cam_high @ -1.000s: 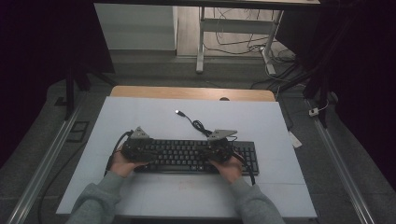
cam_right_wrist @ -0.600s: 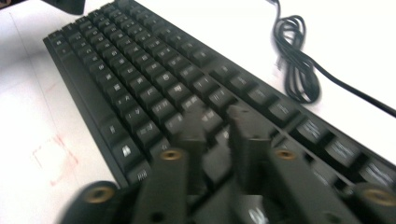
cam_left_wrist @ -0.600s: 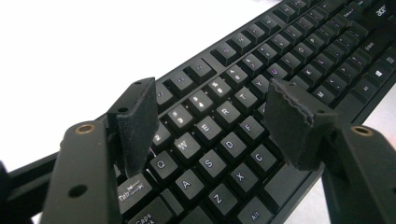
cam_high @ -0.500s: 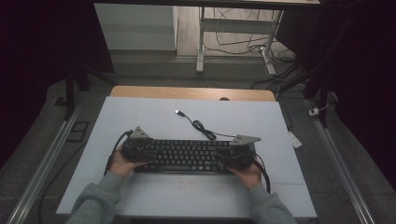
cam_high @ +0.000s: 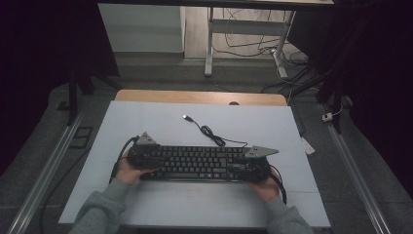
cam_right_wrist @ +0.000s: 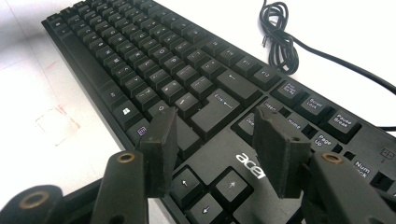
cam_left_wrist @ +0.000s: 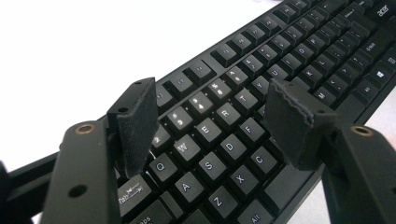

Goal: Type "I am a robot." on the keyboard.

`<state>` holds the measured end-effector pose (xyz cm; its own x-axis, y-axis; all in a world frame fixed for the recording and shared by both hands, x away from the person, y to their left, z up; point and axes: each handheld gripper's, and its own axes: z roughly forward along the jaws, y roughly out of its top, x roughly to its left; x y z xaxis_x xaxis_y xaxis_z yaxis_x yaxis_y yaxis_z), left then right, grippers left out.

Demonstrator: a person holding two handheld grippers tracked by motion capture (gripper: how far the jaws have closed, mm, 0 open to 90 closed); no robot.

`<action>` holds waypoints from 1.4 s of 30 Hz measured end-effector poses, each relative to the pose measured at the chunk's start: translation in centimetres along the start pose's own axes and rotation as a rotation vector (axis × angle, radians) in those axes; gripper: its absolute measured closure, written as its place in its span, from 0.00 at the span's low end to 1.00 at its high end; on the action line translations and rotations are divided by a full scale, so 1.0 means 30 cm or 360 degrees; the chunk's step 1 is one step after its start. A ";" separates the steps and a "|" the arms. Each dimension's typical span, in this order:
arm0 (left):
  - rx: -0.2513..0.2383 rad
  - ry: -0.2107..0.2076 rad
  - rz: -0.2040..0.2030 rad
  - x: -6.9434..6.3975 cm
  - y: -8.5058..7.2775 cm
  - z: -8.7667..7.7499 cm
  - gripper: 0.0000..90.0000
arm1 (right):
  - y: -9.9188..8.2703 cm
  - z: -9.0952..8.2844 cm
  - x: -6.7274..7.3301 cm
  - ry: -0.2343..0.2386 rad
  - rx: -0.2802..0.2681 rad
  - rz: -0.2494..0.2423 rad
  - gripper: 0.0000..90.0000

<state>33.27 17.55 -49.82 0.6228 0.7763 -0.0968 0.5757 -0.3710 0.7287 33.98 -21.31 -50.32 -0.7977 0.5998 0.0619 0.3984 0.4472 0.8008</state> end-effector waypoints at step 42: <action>0.0107 -0.0080 0.0141 -0.059 0.064 0.112 0.92 | -0.003 0.024 0.001 -0.0008 0.0062 -0.0019 0.56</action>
<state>35.06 13.74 -50.52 0.6977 0.7130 -0.0695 0.5504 -0.4714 0.6891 34.25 -20.85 -50.82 -0.8001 0.5979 0.0495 0.4065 0.4796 0.7776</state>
